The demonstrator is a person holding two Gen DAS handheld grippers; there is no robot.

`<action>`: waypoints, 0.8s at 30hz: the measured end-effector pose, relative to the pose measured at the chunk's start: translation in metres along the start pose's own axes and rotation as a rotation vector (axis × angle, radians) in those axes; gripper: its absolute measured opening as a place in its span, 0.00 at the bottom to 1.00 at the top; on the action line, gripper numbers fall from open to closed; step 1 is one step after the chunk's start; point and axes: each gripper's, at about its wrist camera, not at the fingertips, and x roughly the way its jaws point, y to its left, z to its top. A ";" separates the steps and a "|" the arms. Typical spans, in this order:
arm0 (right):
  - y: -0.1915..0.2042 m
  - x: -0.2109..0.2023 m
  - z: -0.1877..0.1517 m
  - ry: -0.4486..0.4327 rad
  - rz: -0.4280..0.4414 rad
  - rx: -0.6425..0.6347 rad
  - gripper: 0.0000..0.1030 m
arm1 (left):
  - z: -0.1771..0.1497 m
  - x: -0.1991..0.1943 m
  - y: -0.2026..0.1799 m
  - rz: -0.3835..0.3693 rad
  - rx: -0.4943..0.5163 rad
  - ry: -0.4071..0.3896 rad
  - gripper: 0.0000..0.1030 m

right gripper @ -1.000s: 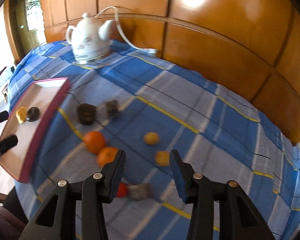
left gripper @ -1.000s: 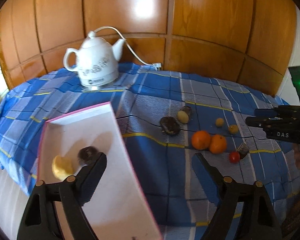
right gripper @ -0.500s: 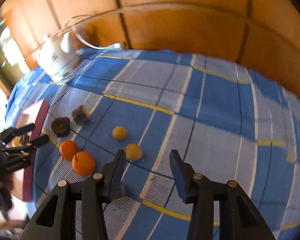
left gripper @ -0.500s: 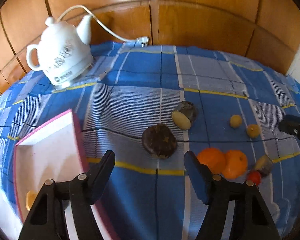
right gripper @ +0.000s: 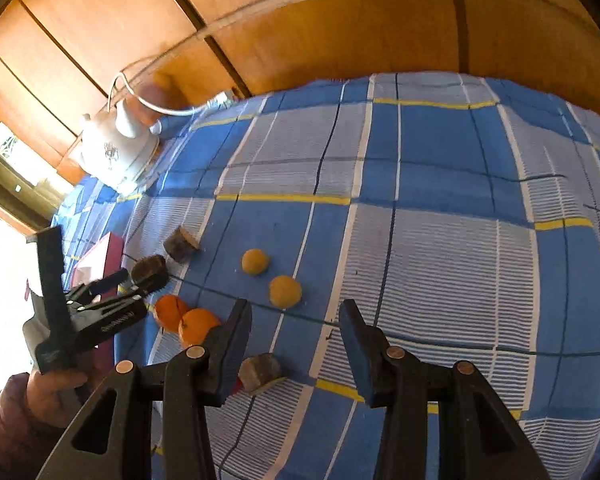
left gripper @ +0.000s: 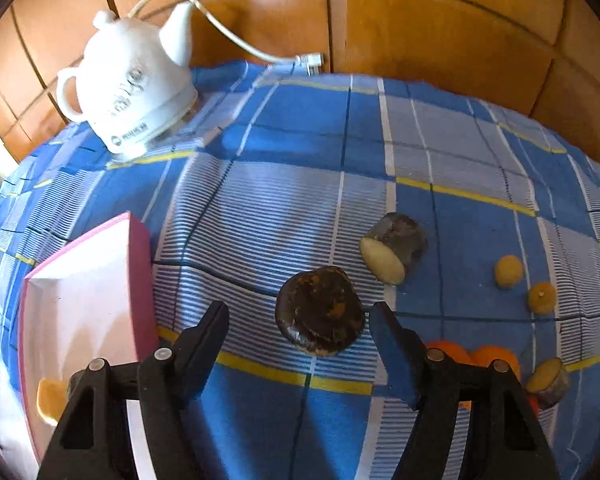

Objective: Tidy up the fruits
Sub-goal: 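Withdraw the right gripper from the tray while the left gripper moves toward the orange, then close the left gripper on the orange while the right gripper settles at the brown cube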

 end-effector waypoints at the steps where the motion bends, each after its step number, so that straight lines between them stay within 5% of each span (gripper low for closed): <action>1: 0.000 0.003 0.000 0.018 0.016 0.004 0.45 | -0.002 -0.005 -0.001 -0.007 0.000 -0.014 0.71; 8: 0.024 0.035 -0.013 0.165 0.033 -0.122 0.45 | -0.029 -0.037 -0.008 -0.110 0.022 -0.057 0.71; 15: 0.038 0.050 -0.022 0.171 -0.016 -0.229 0.45 | -0.056 -0.049 -0.004 -0.166 0.010 -0.053 0.71; 24: 0.046 0.055 -0.027 0.219 0.023 -0.312 0.36 | -0.068 -0.061 -0.004 -0.215 0.038 -0.067 0.71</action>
